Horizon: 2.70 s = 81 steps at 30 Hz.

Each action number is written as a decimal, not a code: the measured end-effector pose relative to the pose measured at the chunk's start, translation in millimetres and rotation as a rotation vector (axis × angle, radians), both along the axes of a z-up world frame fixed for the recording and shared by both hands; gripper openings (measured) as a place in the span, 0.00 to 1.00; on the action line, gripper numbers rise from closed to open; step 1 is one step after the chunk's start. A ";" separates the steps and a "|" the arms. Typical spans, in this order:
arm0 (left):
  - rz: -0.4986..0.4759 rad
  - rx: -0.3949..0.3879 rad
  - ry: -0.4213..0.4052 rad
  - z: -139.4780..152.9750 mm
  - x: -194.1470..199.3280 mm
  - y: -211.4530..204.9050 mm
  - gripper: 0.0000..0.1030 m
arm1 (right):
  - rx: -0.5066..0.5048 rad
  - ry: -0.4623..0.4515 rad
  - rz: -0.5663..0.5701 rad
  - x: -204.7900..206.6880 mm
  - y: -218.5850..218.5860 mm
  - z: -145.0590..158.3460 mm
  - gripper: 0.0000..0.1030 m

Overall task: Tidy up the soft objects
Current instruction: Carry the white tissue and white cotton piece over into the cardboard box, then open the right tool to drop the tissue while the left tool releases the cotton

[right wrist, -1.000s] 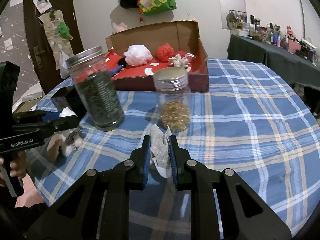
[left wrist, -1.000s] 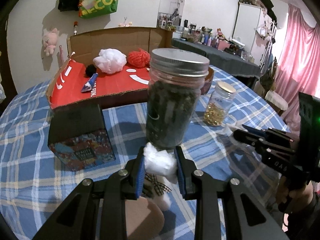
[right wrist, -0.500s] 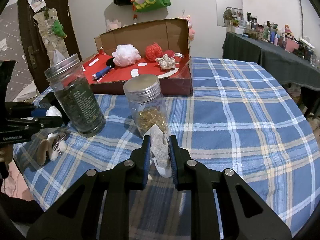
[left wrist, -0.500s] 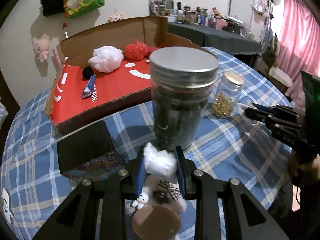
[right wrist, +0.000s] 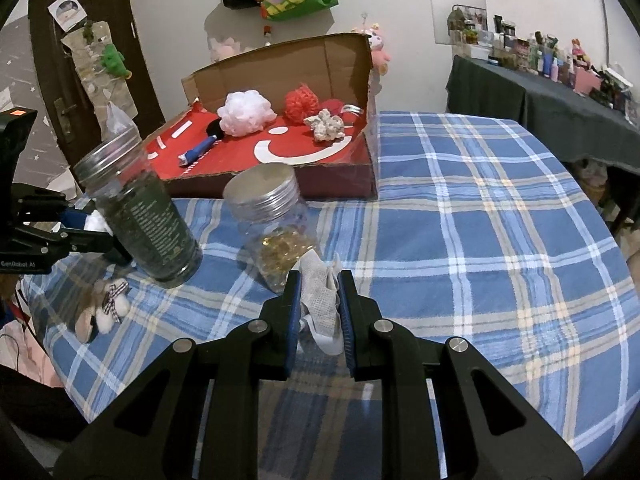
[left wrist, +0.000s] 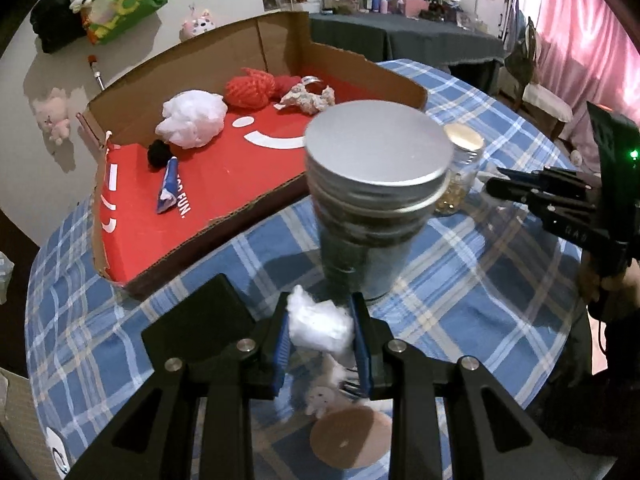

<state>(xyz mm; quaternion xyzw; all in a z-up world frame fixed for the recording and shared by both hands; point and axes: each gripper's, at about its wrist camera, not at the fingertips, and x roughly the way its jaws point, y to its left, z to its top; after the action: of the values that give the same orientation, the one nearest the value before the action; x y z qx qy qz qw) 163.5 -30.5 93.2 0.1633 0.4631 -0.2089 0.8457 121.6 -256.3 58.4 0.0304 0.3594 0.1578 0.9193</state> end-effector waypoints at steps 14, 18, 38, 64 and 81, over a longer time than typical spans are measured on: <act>-0.011 -0.016 0.069 8.5 31.8 12.5 0.28 | -0.052 0.036 0.015 21.4 -12.6 2.4 0.17; -0.011 -0.025 0.084 8.2 45.6 14.6 0.28 | -0.066 0.032 0.036 34.6 -12.6 7.1 0.17; -0.014 -0.144 0.149 6.4 118.6 31.1 0.28 | 0.010 0.014 0.184 90.9 -3.8 43.5 0.17; 0.063 -0.328 0.205 -11.9 254.7 19.2 0.28 | -0.062 0.318 0.276 286.8 117.4 34.5 0.17; 0.140 -0.296 0.230 -34.9 270.9 26.0 0.46 | -0.140 0.423 0.265 319.8 130.6 2.8 0.18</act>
<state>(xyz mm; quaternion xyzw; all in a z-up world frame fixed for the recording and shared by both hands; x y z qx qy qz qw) 434.5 -4.5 58.3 -0.0202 0.5313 -0.2329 0.8143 441.4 -125.7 61.2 -0.0482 0.5546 0.2417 0.7948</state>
